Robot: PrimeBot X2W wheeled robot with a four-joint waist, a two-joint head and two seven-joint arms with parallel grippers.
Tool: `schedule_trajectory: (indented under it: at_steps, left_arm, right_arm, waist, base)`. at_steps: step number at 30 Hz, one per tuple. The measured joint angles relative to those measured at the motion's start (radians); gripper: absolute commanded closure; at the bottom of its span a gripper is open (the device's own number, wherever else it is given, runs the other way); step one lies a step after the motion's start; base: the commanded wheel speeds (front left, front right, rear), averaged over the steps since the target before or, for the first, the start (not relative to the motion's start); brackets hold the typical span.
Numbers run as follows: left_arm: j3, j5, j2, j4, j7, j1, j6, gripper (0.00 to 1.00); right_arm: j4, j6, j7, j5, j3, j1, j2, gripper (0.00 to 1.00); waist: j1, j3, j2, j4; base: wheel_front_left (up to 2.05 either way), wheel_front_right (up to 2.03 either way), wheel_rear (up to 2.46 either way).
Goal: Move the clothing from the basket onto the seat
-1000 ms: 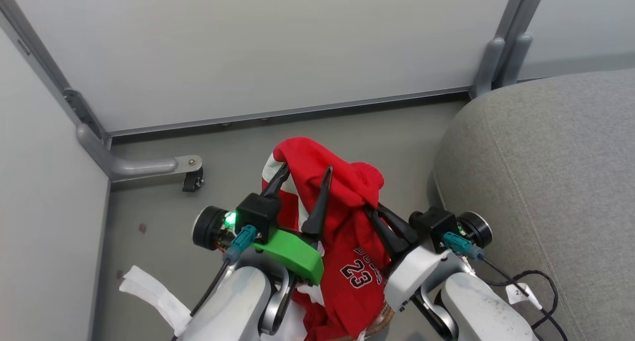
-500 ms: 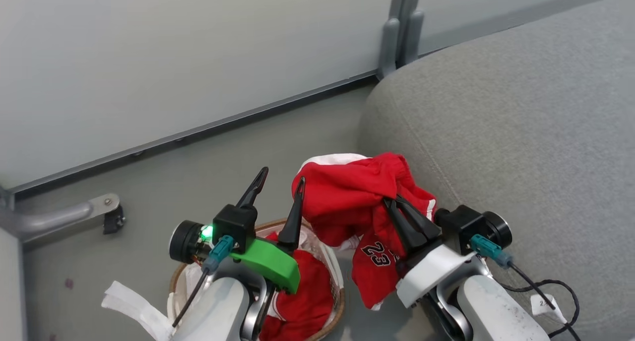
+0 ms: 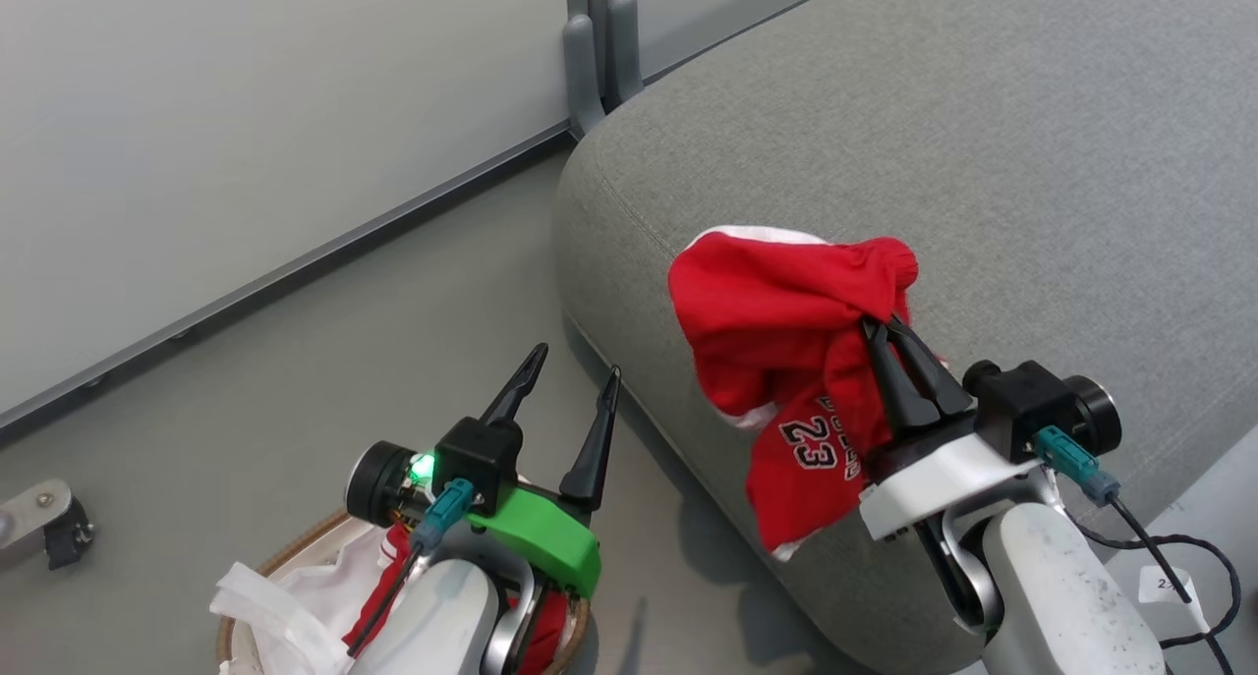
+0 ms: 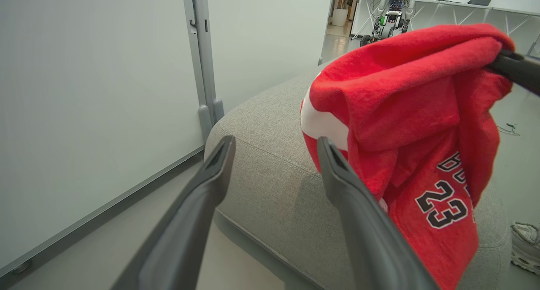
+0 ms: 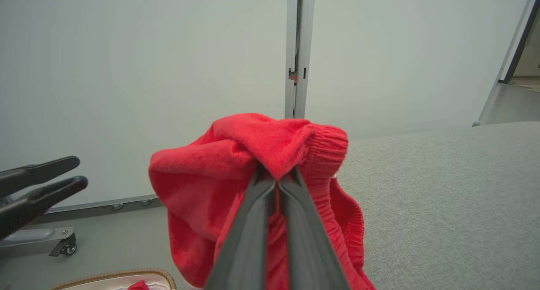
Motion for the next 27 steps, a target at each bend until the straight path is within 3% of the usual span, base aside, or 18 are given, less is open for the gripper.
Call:
schedule_trajectory:
  at_steps: [5,11,18,27]
  left_arm:
    - [-0.02,-0.001,-0.001,-0.019,0.0,0.0,-0.002,0.0]
    - [-0.039,0.039,-0.001,-0.035,0.0,-0.017,-0.013,0.0]
    - [-0.063,0.072,0.006,-0.043,0.0,-0.096,-0.044,0.0]
    - [-0.105,0.096,0.032,-0.038,0.0,-0.202,-0.063,0.0]
  right_arm:
    - [-0.019,0.0,0.0,-0.058,-0.049,-0.045,-0.017,1.0]
    - [-0.004,0.0,0.0,-0.105,-0.11,-0.193,-0.127,1.0]
    - [0.074,0.0,0.0,-0.146,-0.209,-0.405,-0.208,1.0]
    - [0.23,0.0,0.0,-0.233,-0.327,-0.617,-0.243,1.0]
  waist:
    - [0.0,0.03,0.0,-0.021]
    - [0.0,0.089,0.0,-0.022]
    - [0.0,0.191,0.0,0.013]
    - [0.0001,0.338,0.0,0.079]
  base:
    - [0.0,0.0,0.0]
    - [0.0,0.0,0.0]
    - [0.0,0.0,0.0]
    - [0.0,0.0,0.0]
